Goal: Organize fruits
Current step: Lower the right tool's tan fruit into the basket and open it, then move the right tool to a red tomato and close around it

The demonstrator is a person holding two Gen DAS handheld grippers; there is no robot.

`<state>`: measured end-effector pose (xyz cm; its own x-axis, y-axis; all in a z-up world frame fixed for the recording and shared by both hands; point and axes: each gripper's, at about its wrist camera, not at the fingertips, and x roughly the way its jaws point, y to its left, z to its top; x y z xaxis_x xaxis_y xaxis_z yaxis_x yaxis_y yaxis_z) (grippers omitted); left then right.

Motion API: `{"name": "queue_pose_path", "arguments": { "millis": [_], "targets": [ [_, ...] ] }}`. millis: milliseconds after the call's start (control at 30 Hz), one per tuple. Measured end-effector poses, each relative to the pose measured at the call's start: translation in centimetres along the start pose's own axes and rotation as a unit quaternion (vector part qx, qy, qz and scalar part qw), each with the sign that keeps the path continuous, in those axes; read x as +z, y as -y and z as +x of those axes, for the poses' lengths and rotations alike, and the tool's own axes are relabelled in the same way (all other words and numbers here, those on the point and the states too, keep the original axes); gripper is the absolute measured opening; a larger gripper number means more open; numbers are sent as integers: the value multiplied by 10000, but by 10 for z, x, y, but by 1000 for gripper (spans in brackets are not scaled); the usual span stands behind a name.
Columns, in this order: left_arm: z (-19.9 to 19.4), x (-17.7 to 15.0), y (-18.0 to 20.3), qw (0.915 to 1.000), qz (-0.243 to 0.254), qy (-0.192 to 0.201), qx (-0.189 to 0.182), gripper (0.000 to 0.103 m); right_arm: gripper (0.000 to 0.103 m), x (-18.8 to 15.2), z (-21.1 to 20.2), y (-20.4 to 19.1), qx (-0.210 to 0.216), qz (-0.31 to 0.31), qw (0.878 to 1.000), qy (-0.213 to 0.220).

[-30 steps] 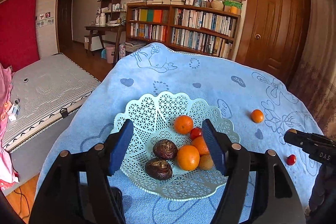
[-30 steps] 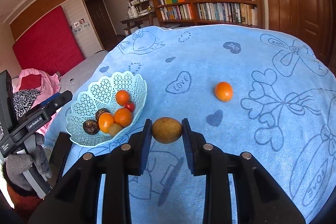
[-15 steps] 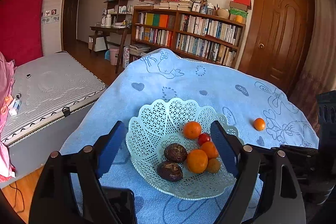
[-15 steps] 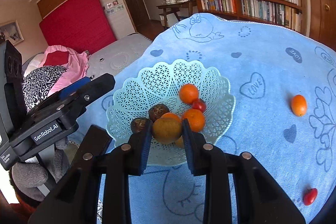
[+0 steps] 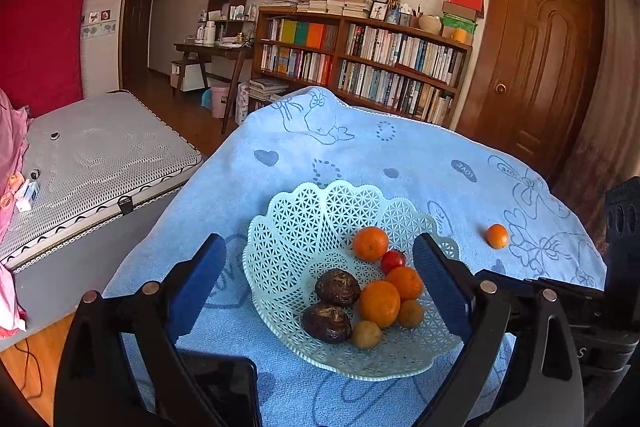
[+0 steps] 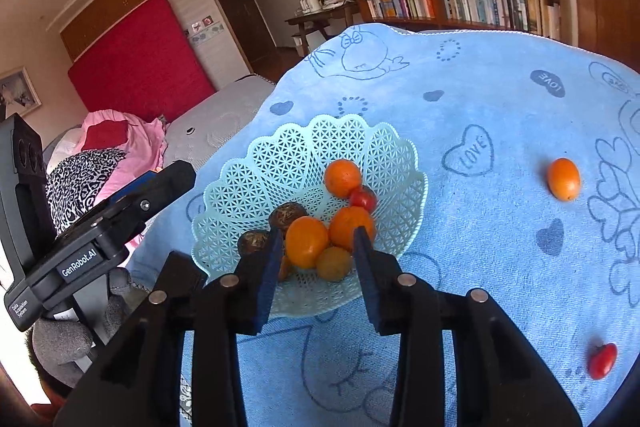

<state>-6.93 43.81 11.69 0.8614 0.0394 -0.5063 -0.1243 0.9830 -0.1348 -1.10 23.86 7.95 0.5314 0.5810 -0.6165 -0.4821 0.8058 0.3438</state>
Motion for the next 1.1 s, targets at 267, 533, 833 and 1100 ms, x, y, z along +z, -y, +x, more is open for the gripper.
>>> {"name": "queue_pose_path", "arguments": {
  "millis": [267, 533, 833, 1100],
  "targets": [
    [8, -6, 8, 9999, 80, -115, -15, 97, 52, -11, -8, 29, -240, 305, 9992, 48],
    [14, -13, 24, 9994, 306, -177, -10, 98, 59, -19, -18, 48, -529, 404, 9976, 166],
    [17, -20, 37, 9986, 467, -231, -54, 100, 73, -30, -29, 72, -822, 610, 9946, 179],
    [20, -25, 49, 9975, 631, -294, -112, 100, 74, -38, -38, 89, -917, 792, 9924, 202]
  ]
}}
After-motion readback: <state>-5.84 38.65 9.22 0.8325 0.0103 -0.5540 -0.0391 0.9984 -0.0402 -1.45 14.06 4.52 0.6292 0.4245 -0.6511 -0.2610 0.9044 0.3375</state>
